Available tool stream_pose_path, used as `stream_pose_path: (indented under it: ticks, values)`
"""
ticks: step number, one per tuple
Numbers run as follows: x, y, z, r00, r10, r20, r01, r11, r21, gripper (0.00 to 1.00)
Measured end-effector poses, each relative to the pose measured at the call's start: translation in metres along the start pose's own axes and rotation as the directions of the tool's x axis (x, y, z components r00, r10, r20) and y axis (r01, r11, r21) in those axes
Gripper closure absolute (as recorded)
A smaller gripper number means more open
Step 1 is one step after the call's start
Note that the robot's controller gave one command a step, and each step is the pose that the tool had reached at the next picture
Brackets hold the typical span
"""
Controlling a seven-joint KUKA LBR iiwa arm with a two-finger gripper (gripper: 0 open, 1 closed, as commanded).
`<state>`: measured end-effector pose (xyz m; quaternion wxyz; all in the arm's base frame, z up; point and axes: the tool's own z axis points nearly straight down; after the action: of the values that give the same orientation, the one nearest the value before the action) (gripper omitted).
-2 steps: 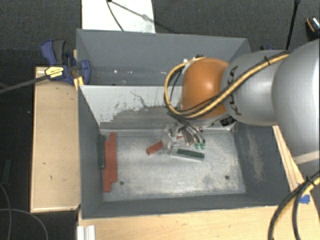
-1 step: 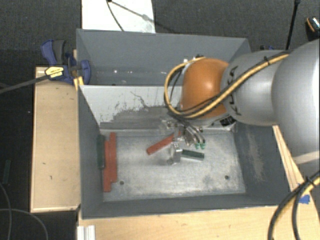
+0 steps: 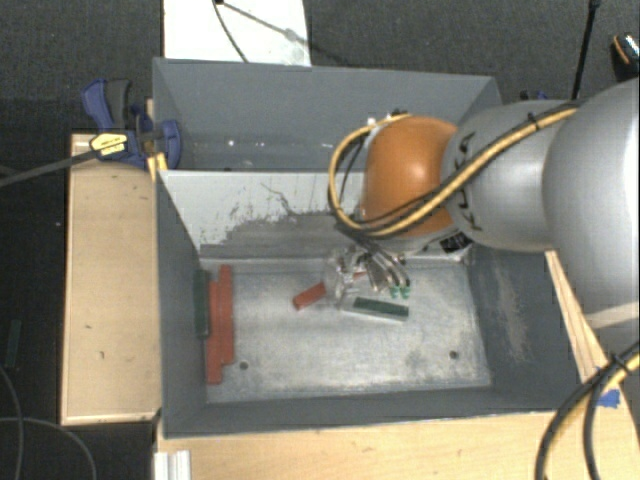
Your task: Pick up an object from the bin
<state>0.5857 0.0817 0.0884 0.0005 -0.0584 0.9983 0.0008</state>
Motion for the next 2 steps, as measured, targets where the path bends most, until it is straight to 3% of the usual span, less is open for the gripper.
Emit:
stream_pose_path:
  ticks: [1, 2]
  values:
    - [0.0, 0.0, 0.0, 1.0, 0.001, 0.0, -0.001, 1.0, 0.0, 0.0]
    - [0.0, 0.0, 0.0, 1.0, 0.003, 0.0, -0.003, 1.0, 0.0, 1.0]
